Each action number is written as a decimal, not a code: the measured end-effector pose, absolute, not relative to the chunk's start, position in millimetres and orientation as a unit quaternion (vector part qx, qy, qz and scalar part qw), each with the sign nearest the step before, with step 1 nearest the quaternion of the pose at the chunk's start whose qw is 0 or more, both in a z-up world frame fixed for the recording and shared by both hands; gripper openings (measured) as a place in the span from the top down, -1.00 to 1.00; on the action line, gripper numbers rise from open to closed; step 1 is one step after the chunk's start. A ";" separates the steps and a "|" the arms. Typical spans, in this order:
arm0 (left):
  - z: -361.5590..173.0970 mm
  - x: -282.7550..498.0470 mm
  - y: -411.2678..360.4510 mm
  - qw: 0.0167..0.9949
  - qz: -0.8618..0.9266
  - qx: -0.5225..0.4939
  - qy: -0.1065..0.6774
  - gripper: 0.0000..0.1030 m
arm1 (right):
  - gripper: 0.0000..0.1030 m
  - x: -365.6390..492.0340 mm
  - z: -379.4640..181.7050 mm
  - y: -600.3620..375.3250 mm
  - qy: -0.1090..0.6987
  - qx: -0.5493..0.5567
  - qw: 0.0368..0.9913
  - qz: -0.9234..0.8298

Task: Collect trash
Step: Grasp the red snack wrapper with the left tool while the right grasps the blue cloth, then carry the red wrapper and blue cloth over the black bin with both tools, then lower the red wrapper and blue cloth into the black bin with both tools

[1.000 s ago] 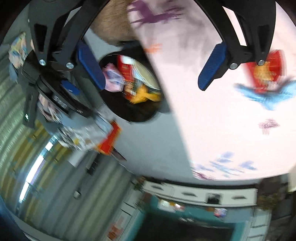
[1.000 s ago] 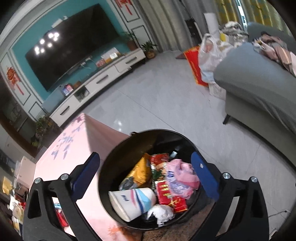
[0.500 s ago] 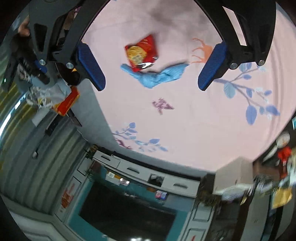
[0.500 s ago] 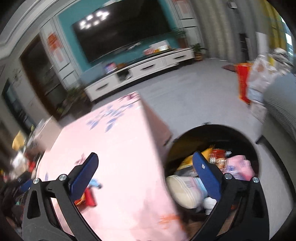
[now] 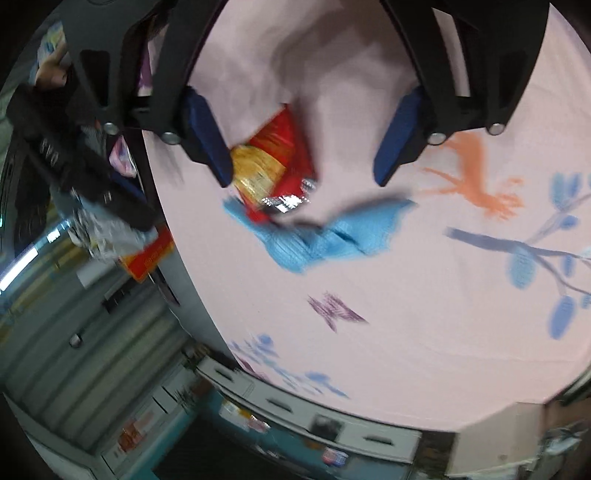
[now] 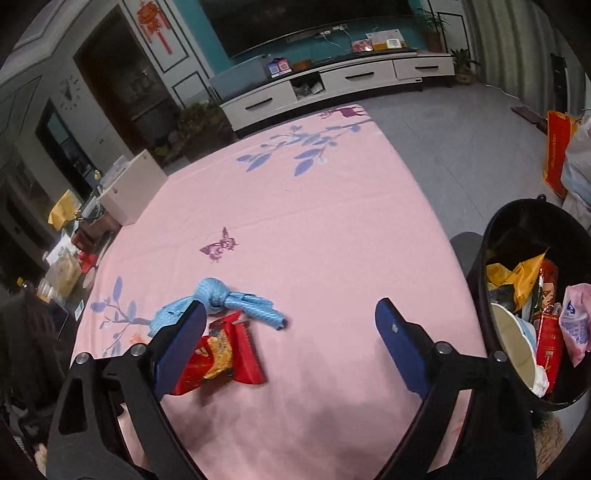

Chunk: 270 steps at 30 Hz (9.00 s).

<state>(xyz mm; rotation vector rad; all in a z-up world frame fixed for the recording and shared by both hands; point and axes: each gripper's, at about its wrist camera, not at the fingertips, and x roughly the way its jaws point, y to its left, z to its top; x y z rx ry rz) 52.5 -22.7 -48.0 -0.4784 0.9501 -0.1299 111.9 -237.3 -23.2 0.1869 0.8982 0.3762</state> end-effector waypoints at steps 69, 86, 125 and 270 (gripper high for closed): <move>27.6 -35.6 117.5 0.895 0.168 -0.284 0.299 0.69 | 0.13 115.3 -70.3 -92.6 0.476 -0.091 0.860 0.162; 2.1 7.2 47.1 0.899 0.097 -0.220 0.366 0.69 | 0.13 70.0 -16.5 -176.9 0.436 -0.028 0.884 0.167; 99.9 15.5 -205.1 0.943 -0.136 -0.099 0.288 0.69 | 0.12 20.4 146.7 -386.1 0.176 0.108 0.977 0.055; -71.2 136.7 -359.5 0.833 -0.192 -0.046 0.517 0.69 | 0.10 147.1 -50.2 -476.5 0.476 0.217 0.844 -0.119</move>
